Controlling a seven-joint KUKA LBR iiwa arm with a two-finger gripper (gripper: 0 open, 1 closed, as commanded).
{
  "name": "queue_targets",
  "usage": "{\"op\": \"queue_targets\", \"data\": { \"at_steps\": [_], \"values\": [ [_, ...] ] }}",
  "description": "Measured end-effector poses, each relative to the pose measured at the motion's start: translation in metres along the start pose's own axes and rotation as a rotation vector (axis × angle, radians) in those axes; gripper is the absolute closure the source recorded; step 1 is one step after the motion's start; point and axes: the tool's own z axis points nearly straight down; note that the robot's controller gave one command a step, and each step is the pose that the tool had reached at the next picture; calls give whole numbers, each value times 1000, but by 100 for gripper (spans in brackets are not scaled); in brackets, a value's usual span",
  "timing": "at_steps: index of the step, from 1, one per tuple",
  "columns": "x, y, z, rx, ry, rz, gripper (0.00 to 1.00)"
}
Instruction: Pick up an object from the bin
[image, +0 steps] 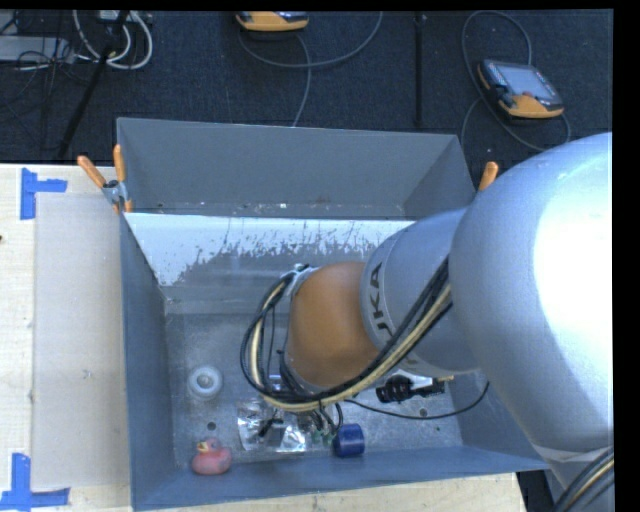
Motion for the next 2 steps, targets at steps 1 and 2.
{"op": "queue_targets", "data": {
  "at_steps": [1, 2],
  "values": [
    [-2, 2, -117, -2, -7, -8, 100],
    [2, -2, -234, -3, -10, 10, 100]
  ]
}}
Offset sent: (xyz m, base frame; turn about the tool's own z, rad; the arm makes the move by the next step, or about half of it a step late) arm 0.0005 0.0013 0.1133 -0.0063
